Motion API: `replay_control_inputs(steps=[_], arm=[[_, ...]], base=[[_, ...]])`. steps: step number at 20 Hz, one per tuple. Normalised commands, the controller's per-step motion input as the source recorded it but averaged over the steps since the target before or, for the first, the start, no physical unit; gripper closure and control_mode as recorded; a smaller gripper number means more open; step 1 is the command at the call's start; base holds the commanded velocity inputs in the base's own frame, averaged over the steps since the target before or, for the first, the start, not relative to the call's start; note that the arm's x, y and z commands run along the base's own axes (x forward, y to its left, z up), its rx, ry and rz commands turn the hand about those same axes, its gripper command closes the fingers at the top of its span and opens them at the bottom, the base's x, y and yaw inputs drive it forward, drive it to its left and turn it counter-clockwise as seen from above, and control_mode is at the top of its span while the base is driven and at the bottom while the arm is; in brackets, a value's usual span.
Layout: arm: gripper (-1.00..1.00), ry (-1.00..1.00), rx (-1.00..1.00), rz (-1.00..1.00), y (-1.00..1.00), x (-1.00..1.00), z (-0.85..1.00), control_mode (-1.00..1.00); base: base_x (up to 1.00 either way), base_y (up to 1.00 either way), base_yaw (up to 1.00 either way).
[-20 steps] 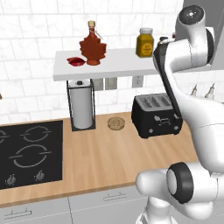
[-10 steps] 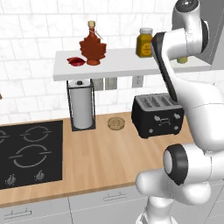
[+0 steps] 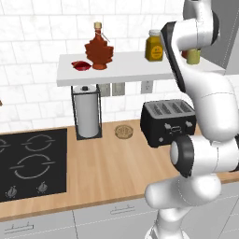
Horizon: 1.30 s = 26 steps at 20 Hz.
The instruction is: Put the shaker and condiment bottle from the counter next to their counterparts in the cabinet.
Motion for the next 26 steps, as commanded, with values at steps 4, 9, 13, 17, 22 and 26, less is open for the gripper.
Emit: replay_control_inputs(steps=[4,9,13,17,22,26], arm=[[1.0,0.0,0.03,0.0,-0.09,0.16,-0.13,-1.0],[1.0,0.0,0.0,0.0,-0.01,0.16,-0.11,-1.0],[1.0,0.0,0.03,0.0,0.0,0.18,-0.04,-1.0],[1.0,0.0,0.07,0.0,-0.04,0.17,0.0,-1.0],[1.0,0.0,0.05,0.0,-0.04,0.16,0.0,-1.0],[1.0,0.0,0.03,0.0,-0.01,0.14,-0.03,-1.0]], base=[[0.0,0.0,0.0],[0.0,0.0,0.0],[0.0,0.0,0.0],[0.0,0.0,0.0],[0.0,0.0,0.0],[0.0,0.0,0.0]])
